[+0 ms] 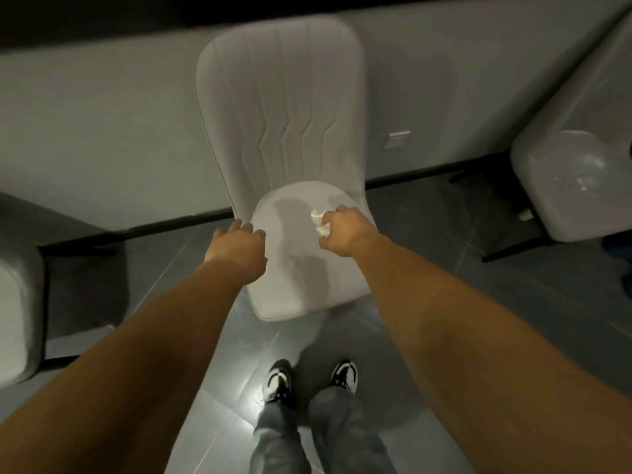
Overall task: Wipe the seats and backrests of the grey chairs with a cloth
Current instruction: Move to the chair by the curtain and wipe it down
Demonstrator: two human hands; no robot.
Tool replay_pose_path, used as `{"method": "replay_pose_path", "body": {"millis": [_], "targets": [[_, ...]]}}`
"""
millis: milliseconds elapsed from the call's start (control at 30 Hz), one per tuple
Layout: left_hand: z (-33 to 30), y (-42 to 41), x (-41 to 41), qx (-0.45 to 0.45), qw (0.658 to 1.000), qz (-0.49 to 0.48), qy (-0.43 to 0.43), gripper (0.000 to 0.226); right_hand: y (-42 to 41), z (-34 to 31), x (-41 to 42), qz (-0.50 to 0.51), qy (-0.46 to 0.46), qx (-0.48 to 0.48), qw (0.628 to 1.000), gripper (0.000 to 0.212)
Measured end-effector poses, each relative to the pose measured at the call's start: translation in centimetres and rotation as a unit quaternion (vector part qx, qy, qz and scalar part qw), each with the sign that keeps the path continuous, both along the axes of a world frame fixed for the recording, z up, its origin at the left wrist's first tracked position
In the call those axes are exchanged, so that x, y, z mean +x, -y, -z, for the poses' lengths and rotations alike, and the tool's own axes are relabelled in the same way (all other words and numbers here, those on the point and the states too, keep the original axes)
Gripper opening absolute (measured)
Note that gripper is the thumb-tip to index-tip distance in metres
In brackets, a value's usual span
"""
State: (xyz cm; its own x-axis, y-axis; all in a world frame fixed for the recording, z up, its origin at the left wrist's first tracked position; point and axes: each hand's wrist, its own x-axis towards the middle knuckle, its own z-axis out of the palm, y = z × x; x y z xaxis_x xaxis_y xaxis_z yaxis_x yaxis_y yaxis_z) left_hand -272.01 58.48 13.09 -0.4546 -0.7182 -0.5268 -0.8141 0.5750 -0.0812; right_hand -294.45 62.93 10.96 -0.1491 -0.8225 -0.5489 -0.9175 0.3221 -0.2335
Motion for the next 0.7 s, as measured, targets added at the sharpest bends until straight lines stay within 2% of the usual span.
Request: {"method": "replay_pose_path", "body": {"millis": [233, 467, 700], "targets": [[-9.9, -0.8, -2.8, -0.017, 0.999, -0.043, -0.003, 0.059, -4.7, -11.5, -0.9, 0.04, 0.021, -0.041, 0.998, 0.061], [-13.4, -6.4, -11.0, -0.01, 0.994, 0.104, -0.019, 0.057, -13.4, -18.3, -6.5, 0.155, -0.033, -0.049, 0.986, 0.056], [-15.1, -11.9, -20.0, -0.021, 0.978, 0.203, -0.031, 0.064, -24.0, -20.7, -14.9, 0.271, -0.041, -0.043, 0.961, 0.053]]}}
